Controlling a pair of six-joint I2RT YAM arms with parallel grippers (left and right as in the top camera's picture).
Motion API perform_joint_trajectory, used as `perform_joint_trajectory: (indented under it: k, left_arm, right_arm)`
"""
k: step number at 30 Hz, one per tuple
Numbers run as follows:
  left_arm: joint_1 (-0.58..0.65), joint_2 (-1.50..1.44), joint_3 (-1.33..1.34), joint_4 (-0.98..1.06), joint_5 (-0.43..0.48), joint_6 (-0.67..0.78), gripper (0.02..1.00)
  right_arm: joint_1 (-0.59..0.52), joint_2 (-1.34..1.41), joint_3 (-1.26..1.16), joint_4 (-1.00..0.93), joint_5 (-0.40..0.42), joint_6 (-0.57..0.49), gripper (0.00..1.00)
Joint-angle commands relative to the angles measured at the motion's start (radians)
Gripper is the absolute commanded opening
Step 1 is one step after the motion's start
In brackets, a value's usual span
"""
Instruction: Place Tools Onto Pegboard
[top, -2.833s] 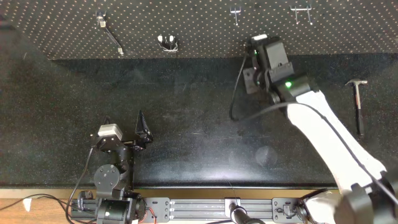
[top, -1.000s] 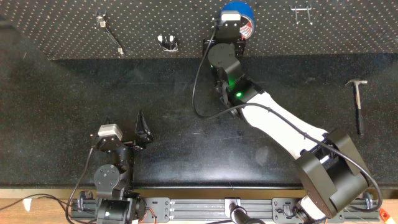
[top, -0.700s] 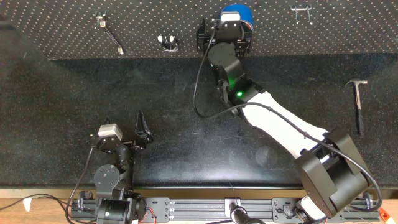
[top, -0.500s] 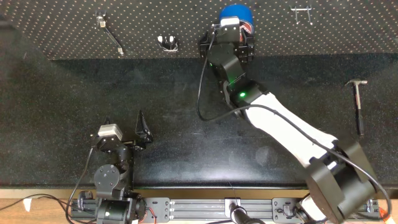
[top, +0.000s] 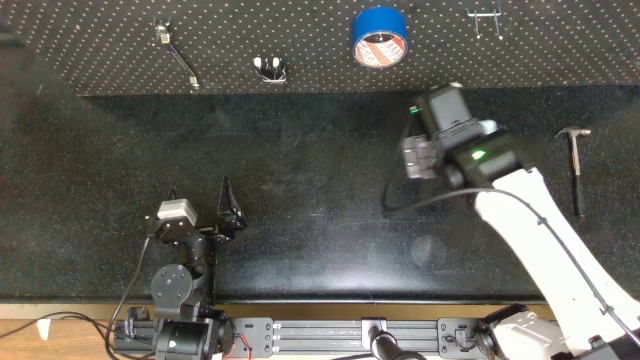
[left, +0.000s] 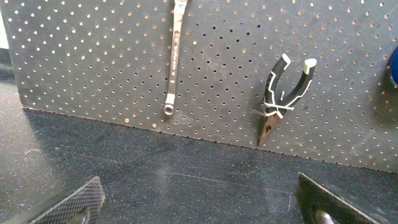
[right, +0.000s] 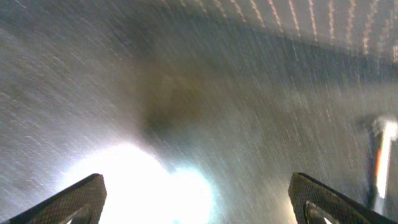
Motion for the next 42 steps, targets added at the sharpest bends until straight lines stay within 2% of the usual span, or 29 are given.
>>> perform_joint_trajectory:
  k: [1,8,11,15,18,20,22,28,32,42]
  left_arm:
    - [0.002,-0.006,-0.002,-0.005,0.006,-0.002,0.996]
    - [0.002,-0.006,-0.002,-0.005,0.006,-0.002,0.996]
    - [0.002,-0.006,-0.002,-0.005,0.006,-0.002,0.996]
    - [0.002,-0.006,-0.002,-0.005,0.006,-0.002,0.996]
    - [0.002,-0.006,-0.002,-0.005,0.006,-0.002,0.996]
    - [0.002,-0.006,-0.002,-0.005,0.006,-0.002,0.996]
    - [0.002,-0.006,-0.002,-0.005,0.006,-0.002,0.996]
    - [0.002,-0.006,-0.002,-0.005,0.006,-0.002,0.996]
    - [0.002,-0.006,-0.002,-0.005,0.006,-0.002,0.996]
    - [0.002,-0.006,-0.002,-0.005,0.006,-0.002,0.996]
  right_arm:
    - [-0.191,-0.020,-0.003,-0.138,-0.044,-0.042,0.961]
    - [-0.572,-0.020,-0.068,-0.160,-0.130,-0.274,0.961]
    - [-0.733,-0.020,-0.105,-0.159,-0.159,-0.446,0.961]
    - [-0.901,-0.003,-0.131,-0.130,-0.171,-0.593,0.963]
    - [-0.982,0.051,-0.131,-0.098,-0.282,-0.778,0.961]
    - [-1.032,0.106,-0.131,-0.049,-0.302,-0.818,0.963]
    - [-1.052,0.150,-0.131,-0.032,-0.389,-0.938,0.963]
    - [-1.064,0.243,-0.131,0.099,-0.380,-0.953,0.963]
    - [-1.066,0.296,-0.131,0.127,-0.307,-0.953,0.963]
    - [-1.066,0.334,-0.131,0.142,-0.307,-0.953,0.963]
